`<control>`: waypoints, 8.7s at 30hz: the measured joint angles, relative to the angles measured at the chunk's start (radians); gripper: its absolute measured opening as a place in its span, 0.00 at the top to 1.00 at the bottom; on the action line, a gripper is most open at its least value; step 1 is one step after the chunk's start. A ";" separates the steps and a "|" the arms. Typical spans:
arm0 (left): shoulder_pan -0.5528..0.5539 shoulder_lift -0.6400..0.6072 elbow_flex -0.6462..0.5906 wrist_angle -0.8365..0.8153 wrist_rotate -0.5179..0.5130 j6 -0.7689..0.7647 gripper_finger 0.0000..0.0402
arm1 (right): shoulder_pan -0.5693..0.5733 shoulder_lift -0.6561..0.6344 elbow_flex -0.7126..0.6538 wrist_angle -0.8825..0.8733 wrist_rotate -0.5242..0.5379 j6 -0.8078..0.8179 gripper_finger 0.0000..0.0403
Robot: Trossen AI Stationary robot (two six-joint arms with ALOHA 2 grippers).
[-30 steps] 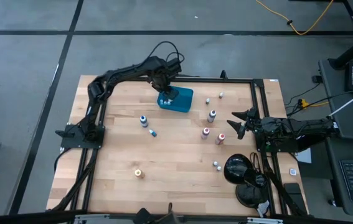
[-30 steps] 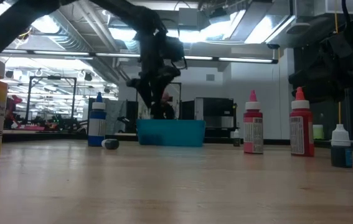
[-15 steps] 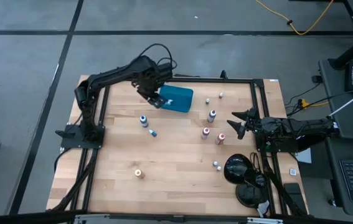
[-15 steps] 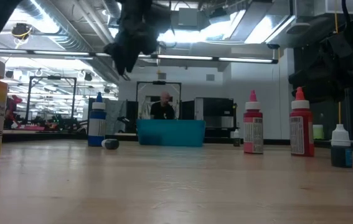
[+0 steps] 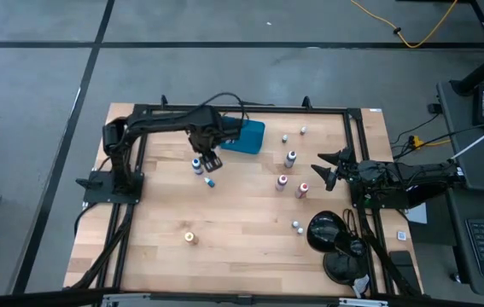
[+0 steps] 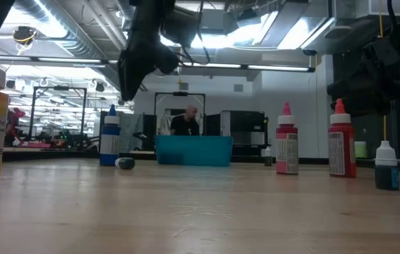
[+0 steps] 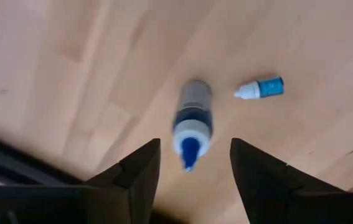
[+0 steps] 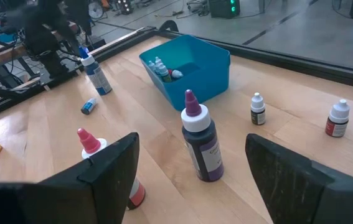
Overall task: Pick & Place food coloring
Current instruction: Put the large blue food coloring bottle into the blue bin, then put the large yellow food coloring bottle into the blue bin
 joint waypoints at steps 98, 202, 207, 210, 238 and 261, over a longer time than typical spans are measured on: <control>0.231 0.350 0.596 -0.087 -0.057 0.213 0.72 | 0.000 0.000 0.000 0.000 0.000 0.000 0.27; -0.711 0.109 0.066 0.026 0.220 -0.611 0.40 | 0.000 0.000 0.000 0.000 0.000 0.000 0.27; -0.734 0.109 0.015 0.052 0.243 -0.667 0.40 | 0.000 0.000 0.000 0.000 0.000 0.000 0.27; -0.751 0.109 -0.001 0.063 0.241 -0.693 0.40 | 0.000 0.000 0.000 0.000 0.000 0.000 0.27; -0.762 0.109 -0.039 0.096 0.255 -0.699 0.47 | 0.000 0.000 0.000 0.000 0.000 0.000 0.27; -0.709 0.060 -0.055 0.101 0.233 -0.616 0.69 | 0.000 0.000 0.000 0.000 0.000 0.000 0.27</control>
